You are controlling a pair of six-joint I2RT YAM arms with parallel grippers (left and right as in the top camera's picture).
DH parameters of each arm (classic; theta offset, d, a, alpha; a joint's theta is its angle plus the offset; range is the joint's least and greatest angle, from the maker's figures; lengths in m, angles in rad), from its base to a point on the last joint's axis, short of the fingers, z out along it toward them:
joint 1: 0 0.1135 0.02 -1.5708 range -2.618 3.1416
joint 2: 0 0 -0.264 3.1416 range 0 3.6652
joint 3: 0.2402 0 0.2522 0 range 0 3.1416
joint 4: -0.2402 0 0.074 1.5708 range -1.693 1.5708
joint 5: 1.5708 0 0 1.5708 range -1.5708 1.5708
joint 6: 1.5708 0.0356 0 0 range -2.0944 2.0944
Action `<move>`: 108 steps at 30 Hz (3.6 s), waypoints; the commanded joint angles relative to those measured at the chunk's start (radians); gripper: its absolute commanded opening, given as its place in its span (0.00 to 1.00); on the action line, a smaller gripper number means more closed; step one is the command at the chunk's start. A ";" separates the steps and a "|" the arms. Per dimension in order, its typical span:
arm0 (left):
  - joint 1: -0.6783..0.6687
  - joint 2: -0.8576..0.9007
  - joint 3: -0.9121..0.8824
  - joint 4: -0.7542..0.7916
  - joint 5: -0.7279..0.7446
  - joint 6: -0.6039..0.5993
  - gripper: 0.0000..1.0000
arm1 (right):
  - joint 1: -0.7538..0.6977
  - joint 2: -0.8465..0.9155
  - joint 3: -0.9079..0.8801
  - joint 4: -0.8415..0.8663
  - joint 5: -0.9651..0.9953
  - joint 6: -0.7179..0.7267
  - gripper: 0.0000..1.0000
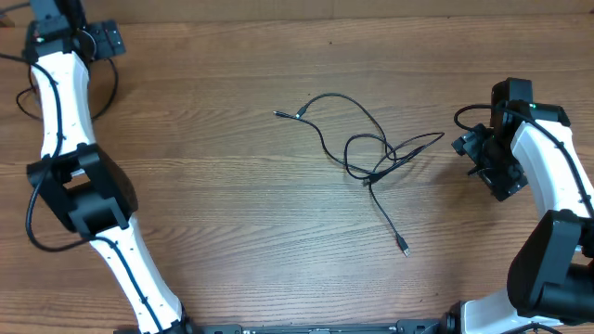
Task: Untangle cables
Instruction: 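Carry the cable to the far left and drop it on the table, then move the left gripper back over the remaining cable pile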
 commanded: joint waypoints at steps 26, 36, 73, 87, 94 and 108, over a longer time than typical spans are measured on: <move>-0.020 -0.599 0.022 -0.335 0.323 -0.195 1.00 | 0.003 -0.001 -0.001 0.000 0.002 -0.003 1.00; -0.149 -0.587 0.021 -0.508 0.309 -0.223 0.99 | 0.003 -0.001 -0.001 0.000 0.003 -0.003 1.00; -0.538 -0.587 -0.782 -0.179 0.234 -0.365 0.96 | 0.003 -0.001 -0.001 0.000 0.003 -0.003 1.00; -0.889 -0.587 -0.963 0.171 0.336 -1.098 1.00 | 0.003 -0.001 -0.001 0.000 0.003 -0.003 1.00; -0.978 -0.587 -1.006 0.262 0.401 -1.400 0.95 | 0.003 -0.001 -0.001 0.000 0.003 -0.003 1.00; -1.102 -0.586 -1.115 0.326 0.244 -1.664 0.56 | 0.003 -0.001 -0.001 0.000 0.003 -0.003 1.00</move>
